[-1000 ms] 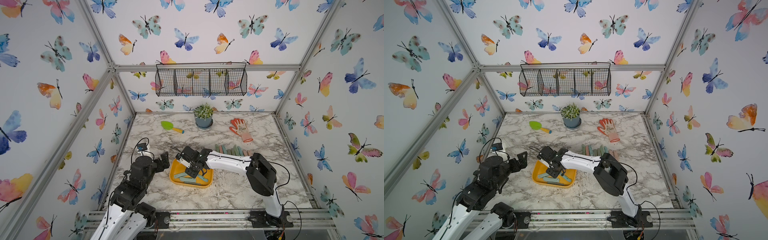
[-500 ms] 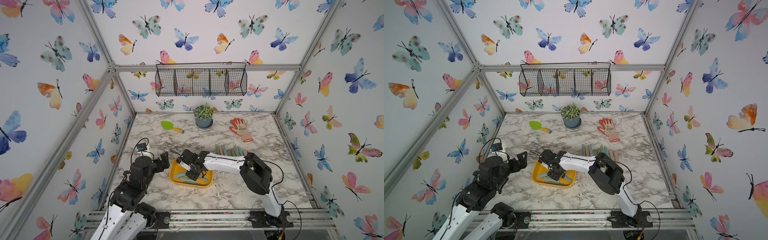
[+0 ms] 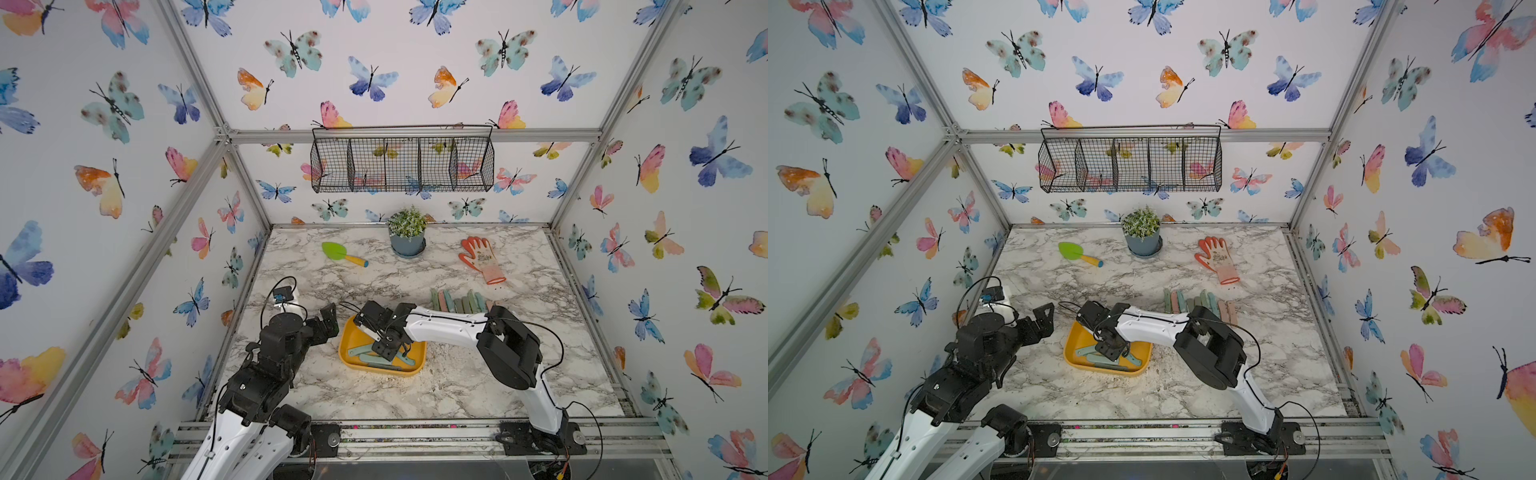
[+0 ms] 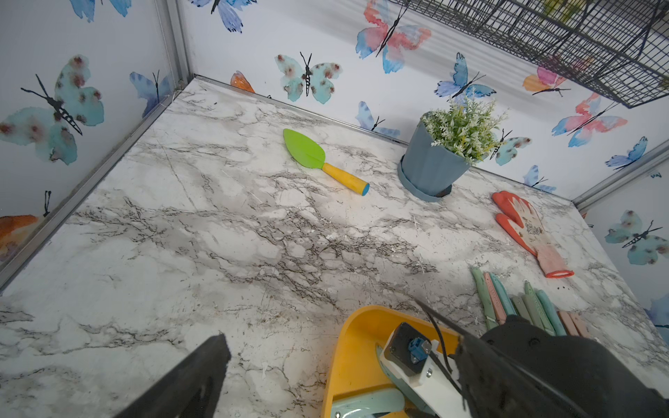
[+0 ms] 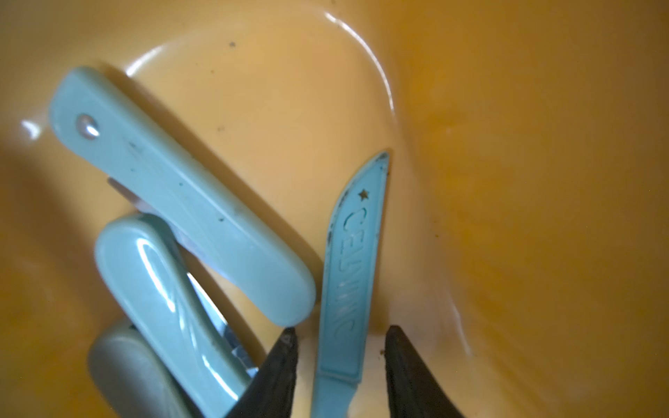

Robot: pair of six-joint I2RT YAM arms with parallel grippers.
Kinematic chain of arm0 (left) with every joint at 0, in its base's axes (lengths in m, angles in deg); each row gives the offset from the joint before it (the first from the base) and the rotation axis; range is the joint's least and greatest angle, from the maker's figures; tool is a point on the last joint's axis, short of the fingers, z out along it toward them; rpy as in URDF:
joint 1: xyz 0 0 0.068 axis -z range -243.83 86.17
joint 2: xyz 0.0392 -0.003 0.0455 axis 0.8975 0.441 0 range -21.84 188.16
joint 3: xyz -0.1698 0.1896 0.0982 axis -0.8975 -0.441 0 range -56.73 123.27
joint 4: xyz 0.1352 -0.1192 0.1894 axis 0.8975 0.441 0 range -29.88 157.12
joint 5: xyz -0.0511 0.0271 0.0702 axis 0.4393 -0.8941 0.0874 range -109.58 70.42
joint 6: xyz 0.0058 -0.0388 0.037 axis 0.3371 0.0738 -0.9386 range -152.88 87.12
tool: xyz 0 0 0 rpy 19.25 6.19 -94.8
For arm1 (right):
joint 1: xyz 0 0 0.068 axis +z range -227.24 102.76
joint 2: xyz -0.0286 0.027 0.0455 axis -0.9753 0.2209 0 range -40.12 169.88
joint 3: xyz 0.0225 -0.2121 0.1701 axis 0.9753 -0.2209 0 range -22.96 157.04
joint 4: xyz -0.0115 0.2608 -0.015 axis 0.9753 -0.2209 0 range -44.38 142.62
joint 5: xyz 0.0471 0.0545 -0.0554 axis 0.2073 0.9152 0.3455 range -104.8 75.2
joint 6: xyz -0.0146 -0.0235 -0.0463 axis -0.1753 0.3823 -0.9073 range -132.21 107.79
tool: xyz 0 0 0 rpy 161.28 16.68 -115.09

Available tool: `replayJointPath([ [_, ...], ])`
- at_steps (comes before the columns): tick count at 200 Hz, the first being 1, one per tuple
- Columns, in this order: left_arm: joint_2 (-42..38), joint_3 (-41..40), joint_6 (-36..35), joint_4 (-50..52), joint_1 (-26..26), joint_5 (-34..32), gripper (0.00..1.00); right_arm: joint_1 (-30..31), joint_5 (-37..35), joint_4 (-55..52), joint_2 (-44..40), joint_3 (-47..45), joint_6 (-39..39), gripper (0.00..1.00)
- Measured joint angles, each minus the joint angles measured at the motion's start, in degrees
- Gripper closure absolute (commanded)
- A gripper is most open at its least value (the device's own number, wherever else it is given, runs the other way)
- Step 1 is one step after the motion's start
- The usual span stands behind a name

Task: Take the fruit knife out of the storage box
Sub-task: Pick up the fruit knife from the storage box.

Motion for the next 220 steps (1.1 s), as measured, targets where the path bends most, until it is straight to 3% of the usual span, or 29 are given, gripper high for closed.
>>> replayJointPath([
  [91,0.0,0.0,0.0,0.0,0.0,0.0,0.02,-0.9,-3.2,0.5,-1.2,-1.4,0.9,0.58],
  [220,0.0,0.0,0.0,0.0,0.0,0.0,0.02,-2.8,2.9,0.2,-3.3,-3.9,0.2,0.59],
])
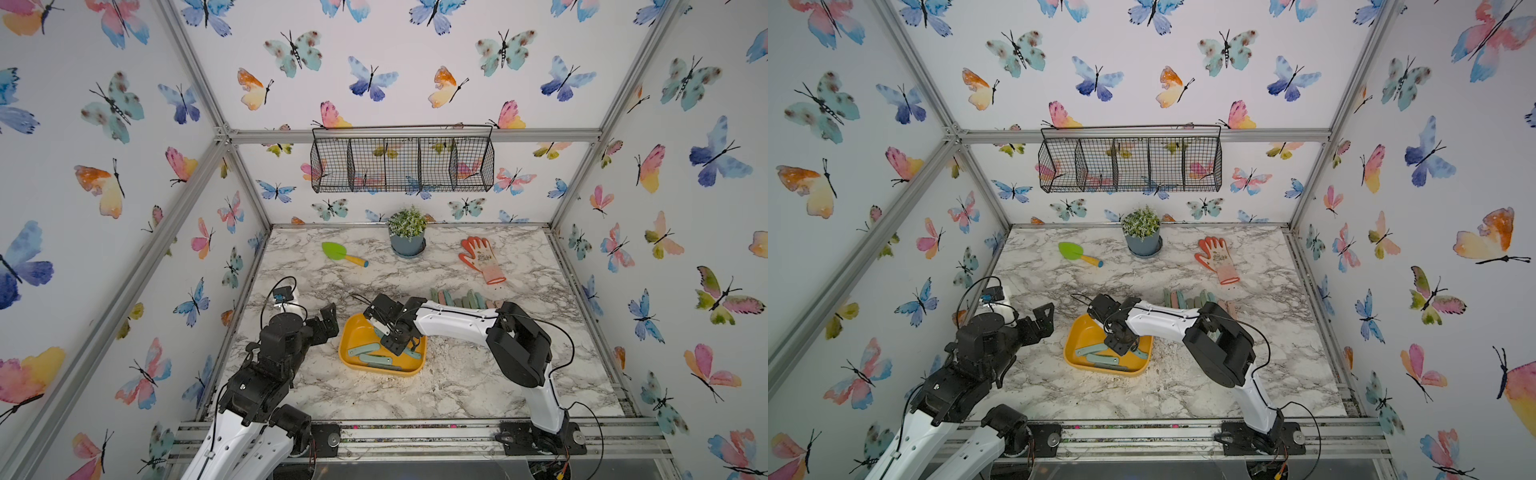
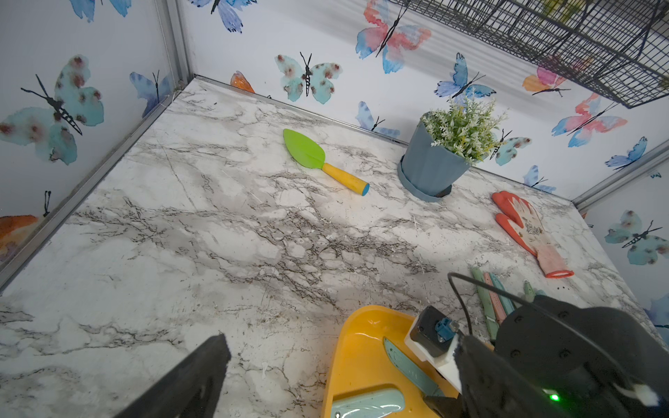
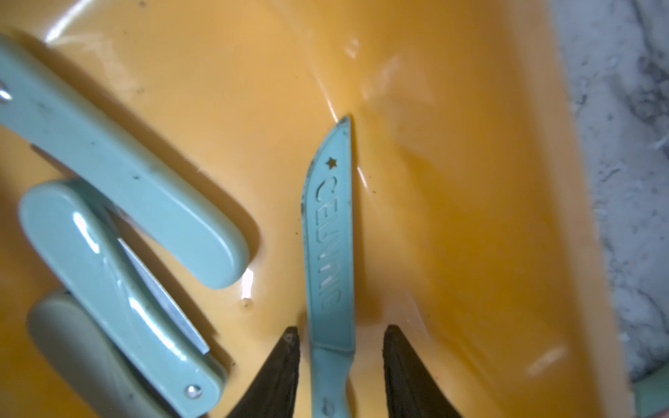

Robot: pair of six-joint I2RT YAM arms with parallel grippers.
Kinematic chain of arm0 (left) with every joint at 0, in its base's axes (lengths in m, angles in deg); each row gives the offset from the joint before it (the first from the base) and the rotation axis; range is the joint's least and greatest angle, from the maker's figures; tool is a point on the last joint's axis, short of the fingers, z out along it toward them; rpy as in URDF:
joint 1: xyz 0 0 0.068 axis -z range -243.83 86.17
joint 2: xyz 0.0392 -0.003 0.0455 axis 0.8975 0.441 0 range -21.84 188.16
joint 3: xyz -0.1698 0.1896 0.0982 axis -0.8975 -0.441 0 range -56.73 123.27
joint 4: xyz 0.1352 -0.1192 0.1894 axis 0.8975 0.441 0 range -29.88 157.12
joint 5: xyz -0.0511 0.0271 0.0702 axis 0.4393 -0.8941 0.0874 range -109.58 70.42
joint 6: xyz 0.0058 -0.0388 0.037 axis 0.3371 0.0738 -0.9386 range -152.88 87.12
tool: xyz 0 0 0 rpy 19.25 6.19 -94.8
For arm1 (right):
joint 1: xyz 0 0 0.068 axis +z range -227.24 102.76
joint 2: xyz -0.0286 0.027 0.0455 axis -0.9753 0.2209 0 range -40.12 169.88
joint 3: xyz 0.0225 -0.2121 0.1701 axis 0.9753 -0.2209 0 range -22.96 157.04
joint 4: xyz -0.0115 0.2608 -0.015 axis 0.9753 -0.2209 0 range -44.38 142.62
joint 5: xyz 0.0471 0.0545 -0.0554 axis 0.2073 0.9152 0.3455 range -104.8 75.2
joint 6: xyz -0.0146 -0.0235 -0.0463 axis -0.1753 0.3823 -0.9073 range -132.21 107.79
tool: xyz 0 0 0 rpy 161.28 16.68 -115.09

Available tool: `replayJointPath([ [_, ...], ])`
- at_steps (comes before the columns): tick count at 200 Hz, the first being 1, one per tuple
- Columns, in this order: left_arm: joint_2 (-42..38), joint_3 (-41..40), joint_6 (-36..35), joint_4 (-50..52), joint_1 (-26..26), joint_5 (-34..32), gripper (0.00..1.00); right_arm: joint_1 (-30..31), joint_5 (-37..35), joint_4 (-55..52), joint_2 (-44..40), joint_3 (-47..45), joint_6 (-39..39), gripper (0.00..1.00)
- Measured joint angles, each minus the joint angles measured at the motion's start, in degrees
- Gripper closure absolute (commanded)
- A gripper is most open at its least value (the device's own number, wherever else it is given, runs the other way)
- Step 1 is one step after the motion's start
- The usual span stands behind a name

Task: Take the fruit knife out of the storage box
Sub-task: Pick up the fruit knife from the storage box.

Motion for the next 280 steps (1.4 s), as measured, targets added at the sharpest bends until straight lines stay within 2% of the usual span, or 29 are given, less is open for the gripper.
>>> replayJointPath([
  [34,0.1,0.0,0.0,0.0,0.0,0.0,0.02,0.0,1.8,-1.0,1.0,0.6,-0.2,0.58],
  [138,-0.2,0.0,0.0,0.0,0.0,0.0,0.02,0.0,2.4,-1.0,1.6,1.3,0.2,0.75],
  [234,1.5,0.0,0.0,0.0,-0.1,1.4,0.02,0.0,1.6,-0.9,0.4,2.7,0.5,0.77],
  [280,-0.2,0.0,0.0,-0.1,-0.1,1.4,0.01,0.0,1.6,-0.9,-0.7,2.8,1.5,0.77],
])
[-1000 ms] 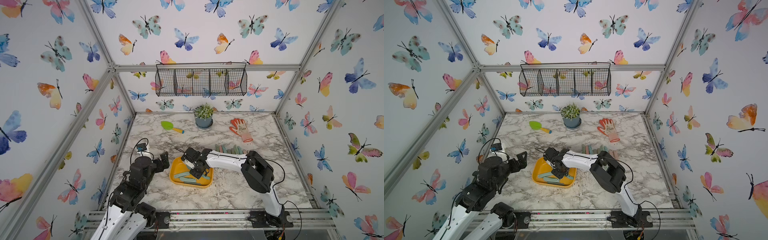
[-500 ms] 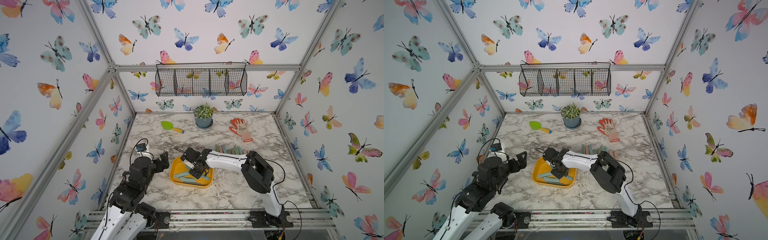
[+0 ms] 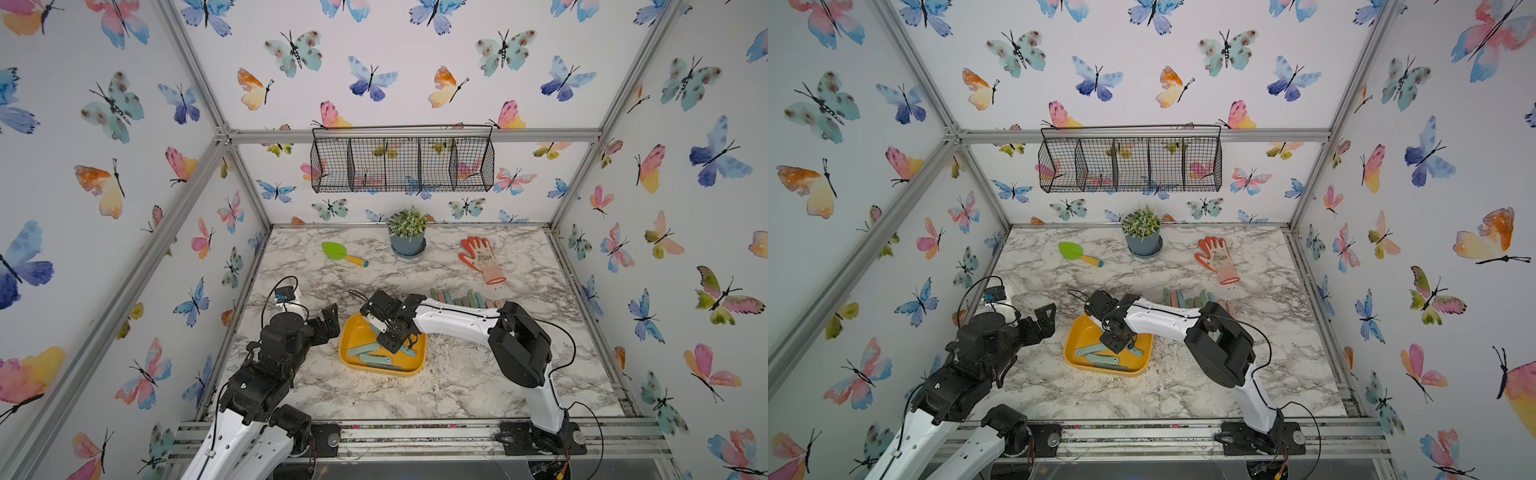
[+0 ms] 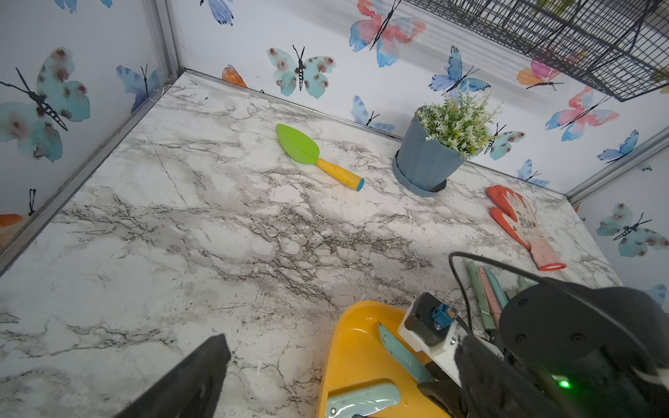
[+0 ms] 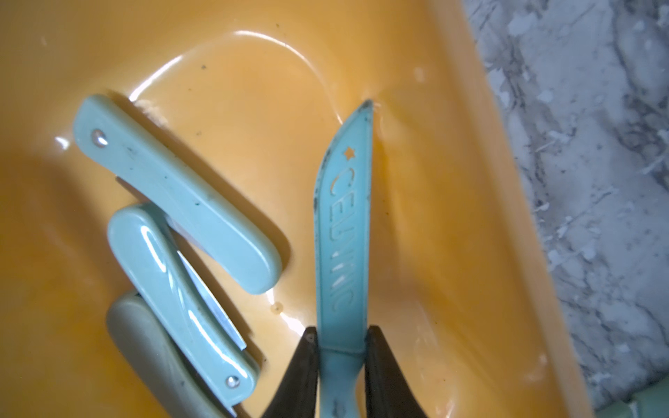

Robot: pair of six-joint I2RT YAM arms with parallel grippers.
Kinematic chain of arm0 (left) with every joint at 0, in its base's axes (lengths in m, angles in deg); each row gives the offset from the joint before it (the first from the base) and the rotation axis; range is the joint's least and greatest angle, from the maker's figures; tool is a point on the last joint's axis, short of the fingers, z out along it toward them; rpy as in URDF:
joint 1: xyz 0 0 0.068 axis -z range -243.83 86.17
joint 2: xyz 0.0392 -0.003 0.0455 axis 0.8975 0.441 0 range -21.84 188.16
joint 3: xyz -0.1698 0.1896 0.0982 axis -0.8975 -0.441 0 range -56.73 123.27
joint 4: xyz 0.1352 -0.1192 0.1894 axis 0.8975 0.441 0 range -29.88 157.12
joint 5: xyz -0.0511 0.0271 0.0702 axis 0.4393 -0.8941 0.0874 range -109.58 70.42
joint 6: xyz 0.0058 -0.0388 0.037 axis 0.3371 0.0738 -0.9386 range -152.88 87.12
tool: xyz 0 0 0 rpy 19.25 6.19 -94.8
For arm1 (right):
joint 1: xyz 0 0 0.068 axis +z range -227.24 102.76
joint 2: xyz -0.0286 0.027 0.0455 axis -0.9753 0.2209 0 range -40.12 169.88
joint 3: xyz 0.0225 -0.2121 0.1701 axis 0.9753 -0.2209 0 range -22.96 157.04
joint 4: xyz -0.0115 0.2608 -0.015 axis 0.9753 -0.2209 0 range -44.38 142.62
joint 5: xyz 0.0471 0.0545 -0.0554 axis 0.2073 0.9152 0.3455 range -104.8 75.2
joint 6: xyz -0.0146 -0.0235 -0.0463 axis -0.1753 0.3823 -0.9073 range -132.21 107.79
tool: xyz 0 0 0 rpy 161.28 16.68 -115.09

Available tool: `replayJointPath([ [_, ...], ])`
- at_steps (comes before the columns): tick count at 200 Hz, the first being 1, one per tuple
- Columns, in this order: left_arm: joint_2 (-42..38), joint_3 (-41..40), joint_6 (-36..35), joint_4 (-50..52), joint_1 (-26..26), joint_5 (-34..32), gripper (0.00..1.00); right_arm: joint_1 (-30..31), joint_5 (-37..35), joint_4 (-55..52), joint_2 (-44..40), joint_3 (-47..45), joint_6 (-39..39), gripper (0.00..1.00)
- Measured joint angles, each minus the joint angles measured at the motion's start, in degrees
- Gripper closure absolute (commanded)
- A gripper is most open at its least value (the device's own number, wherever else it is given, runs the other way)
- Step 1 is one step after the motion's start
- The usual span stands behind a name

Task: Take the fruit knife out of the storage box
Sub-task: Pick up the fruit knife from the storage box, then place the fruit knife at the center of the board.

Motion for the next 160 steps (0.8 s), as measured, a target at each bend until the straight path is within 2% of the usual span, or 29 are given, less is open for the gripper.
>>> replayJointPath([
  [57,-0.3,0.0,0.0,0.0,0.0,0.0,0.02,-1.1,1.1,1.2,-9.3,-1.8,2.5,0.76],
  [92,0.0,0.0,-0.1,-0.1,0.0,0.6,0.02,-5.5,1.6,2.7,-16.4,-4.3,4.5,0.76],
  [118,0.8,0.0,-1.1,-1.0,0.0,3.8,0.02,-11.6,1.4,3.3,-21.9,-7.9,6.1,0.76],
  [160,3.5,0.0,-3.0,-2.2,0.1,9.7,0.02,-26.3,1.1,5.0,-30.7,-18.9,7.6,0.76],
])
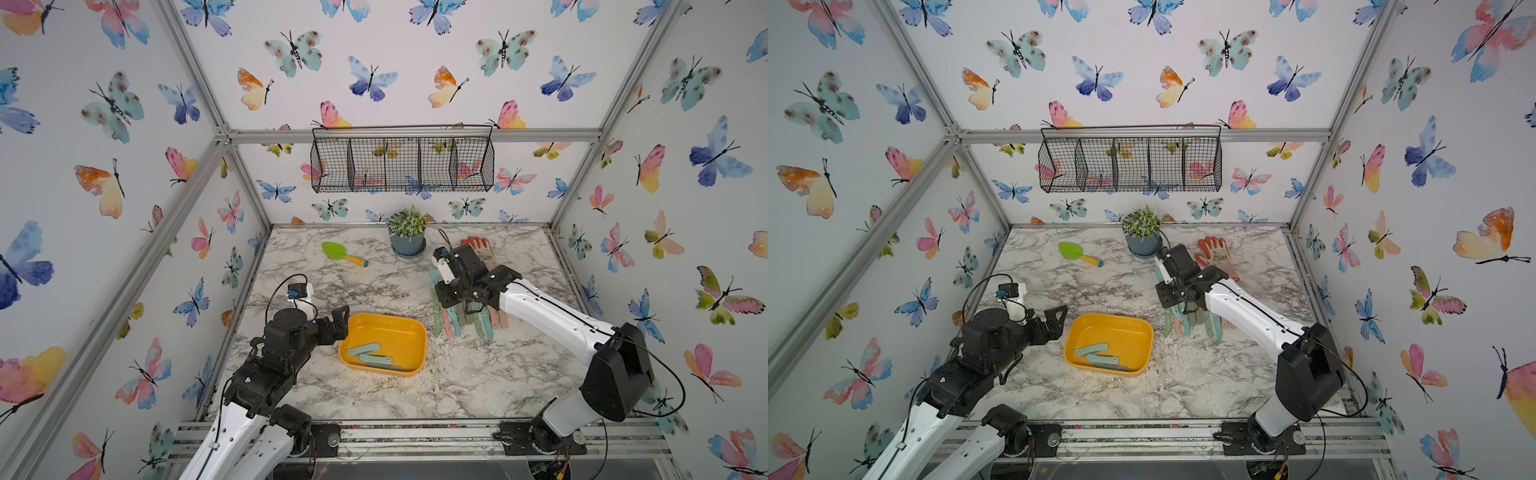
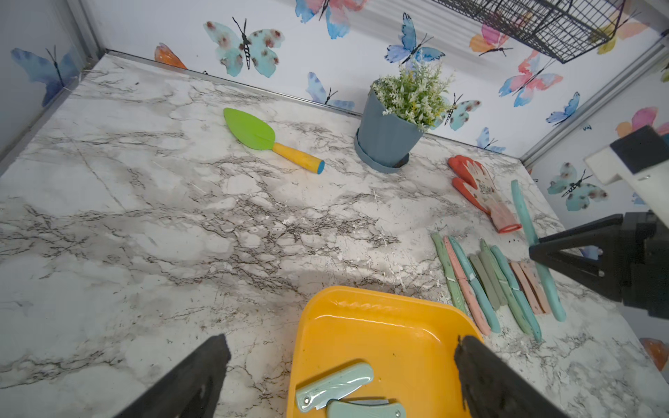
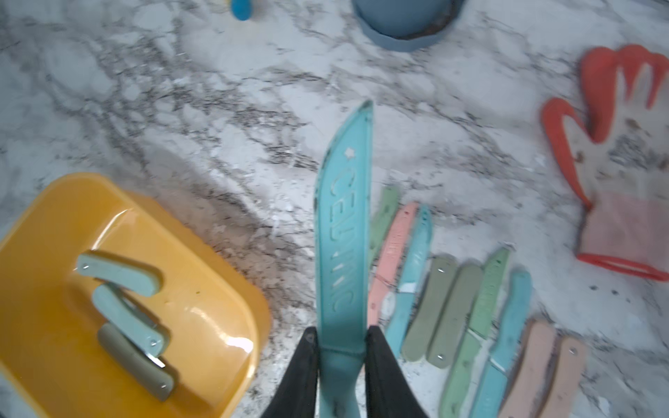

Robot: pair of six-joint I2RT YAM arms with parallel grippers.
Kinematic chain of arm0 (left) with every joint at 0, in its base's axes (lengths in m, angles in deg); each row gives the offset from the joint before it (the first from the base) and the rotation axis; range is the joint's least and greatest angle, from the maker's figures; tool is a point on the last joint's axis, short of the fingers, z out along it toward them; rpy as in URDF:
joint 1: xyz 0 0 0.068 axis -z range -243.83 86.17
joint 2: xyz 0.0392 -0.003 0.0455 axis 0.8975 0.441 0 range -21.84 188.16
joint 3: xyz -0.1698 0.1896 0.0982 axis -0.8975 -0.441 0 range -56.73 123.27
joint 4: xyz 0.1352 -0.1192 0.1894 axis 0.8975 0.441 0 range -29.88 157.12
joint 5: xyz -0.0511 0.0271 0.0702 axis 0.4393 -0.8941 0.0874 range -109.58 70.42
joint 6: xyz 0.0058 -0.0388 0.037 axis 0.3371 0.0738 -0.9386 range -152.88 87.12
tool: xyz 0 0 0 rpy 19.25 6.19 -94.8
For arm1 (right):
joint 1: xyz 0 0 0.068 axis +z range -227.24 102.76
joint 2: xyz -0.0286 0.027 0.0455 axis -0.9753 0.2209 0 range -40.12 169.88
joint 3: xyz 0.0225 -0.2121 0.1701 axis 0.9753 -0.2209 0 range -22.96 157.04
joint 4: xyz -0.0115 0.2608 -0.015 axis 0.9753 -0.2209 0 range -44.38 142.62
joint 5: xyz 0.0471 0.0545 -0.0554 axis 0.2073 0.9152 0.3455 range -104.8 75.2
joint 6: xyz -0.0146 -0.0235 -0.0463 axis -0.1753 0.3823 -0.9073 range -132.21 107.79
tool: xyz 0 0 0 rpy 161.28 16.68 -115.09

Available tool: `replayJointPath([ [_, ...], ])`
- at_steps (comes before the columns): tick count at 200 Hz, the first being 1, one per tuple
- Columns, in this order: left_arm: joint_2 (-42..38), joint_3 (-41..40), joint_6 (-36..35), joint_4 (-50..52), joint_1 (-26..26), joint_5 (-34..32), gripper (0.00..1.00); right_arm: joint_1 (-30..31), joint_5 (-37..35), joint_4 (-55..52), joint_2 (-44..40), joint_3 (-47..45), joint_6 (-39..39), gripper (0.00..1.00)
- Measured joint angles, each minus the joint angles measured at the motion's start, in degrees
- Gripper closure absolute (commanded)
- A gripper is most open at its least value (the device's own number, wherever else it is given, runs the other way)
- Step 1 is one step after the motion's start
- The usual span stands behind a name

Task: Take the fruit knife out of the storage box
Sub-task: Place the fruit knife at the center of the board.

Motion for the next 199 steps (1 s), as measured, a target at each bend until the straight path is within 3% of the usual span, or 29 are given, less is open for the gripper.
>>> replayJointPath([
  [42,0.7,0.0,-0.8,-0.1,0.0,2.7,0.02,-14.5,-0.2,0.7,-3.1,-7.3,0.1,0.77],
  [81,1.2,0.0,-1.2,-0.4,0.0,4.1,0.02,-24.1,-1.1,2.0,-2.8,-11.5,-1.0,0.77],
  [147,2.6,0.0,-1.3,-0.5,0.0,4.3,0.02,-29.0,-1.1,6.9,6.8,-13.7,-3.3,0.78],
  [199,2.4,0.0,-1.3,-0.5,0.0,4.2,0.02,-30.1,-1.1,8.2,8.5,-14.3,-4.2,0.78],
])
